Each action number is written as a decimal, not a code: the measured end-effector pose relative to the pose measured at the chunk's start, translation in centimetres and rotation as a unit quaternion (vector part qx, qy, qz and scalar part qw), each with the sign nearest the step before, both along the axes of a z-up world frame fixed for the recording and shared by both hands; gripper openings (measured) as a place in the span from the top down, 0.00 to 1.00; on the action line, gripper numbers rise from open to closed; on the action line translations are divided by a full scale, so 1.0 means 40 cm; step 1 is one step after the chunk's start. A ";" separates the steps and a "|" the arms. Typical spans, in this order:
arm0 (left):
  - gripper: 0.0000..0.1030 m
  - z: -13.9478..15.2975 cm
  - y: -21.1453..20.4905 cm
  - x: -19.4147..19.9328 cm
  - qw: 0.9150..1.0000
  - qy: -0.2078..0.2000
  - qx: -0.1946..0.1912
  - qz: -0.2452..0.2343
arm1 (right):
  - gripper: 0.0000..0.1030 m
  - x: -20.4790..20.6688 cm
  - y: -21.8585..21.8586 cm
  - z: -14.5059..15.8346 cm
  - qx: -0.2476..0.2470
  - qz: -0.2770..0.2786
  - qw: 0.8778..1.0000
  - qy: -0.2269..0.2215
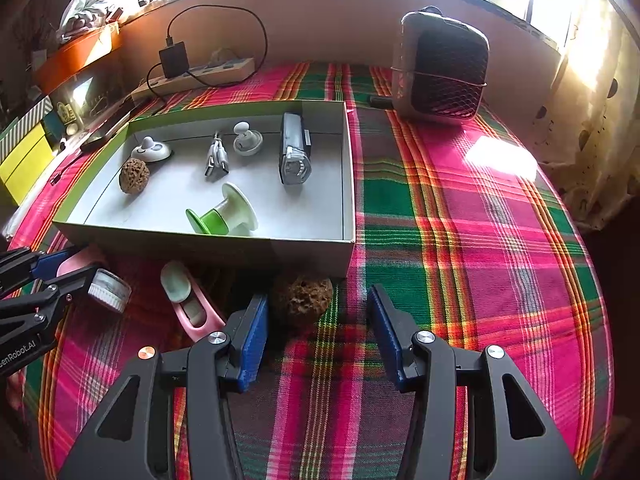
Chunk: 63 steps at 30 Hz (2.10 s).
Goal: Organize objects
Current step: 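Grasp the pink soap holder with the left tool while the right tool grasps the brown walnut, then carry the pink holder with the left tool while the right tool carries the walnut over the box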
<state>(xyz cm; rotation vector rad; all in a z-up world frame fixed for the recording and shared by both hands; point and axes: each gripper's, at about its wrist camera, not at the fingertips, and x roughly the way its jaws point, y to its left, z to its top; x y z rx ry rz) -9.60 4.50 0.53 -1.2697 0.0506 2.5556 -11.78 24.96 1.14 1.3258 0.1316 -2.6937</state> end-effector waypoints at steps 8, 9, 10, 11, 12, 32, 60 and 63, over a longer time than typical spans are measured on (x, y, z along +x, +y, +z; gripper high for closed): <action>0.81 -0.001 -0.005 0.003 1.000 0.007 -0.013 0.014 | 0.68 0.005 0.001 0.003 -0.006 0.002 1.000 0.001; 0.83 -0.001 -0.007 0.003 1.000 0.007 -0.013 0.016 | 0.69 0.005 0.002 0.003 -0.007 0.002 1.000 0.001; 0.85 -0.001 -0.009 0.003 1.000 0.007 -0.012 0.018 | 0.69 0.005 0.003 0.003 -0.007 0.002 1.000 0.001; 0.85 -0.002 -0.012 0.004 1.000 0.008 -0.010 0.020 | 0.70 0.006 0.003 0.003 -0.008 0.001 1.000 0.001; 0.85 -0.001 -0.013 0.004 1.000 0.008 -0.008 0.020 | 0.70 0.006 0.004 0.003 -0.009 0.001 1.000 0.000; 0.85 -0.003 -0.006 0.015 0.999 0.020 -0.019 0.029 | 0.70 0.014 0.010 0.002 -0.010 -0.002 1.000 0.001; 0.85 0.017 -0.024 0.040 0.999 0.025 -0.005 0.042 | 0.70 0.053 0.008 0.018 -0.023 -0.007 1.000 0.013; 0.85 0.022 -0.024 0.043 0.999 0.026 -0.002 0.043 | 0.70 0.056 0.009 0.025 -0.025 -0.007 1.000 0.016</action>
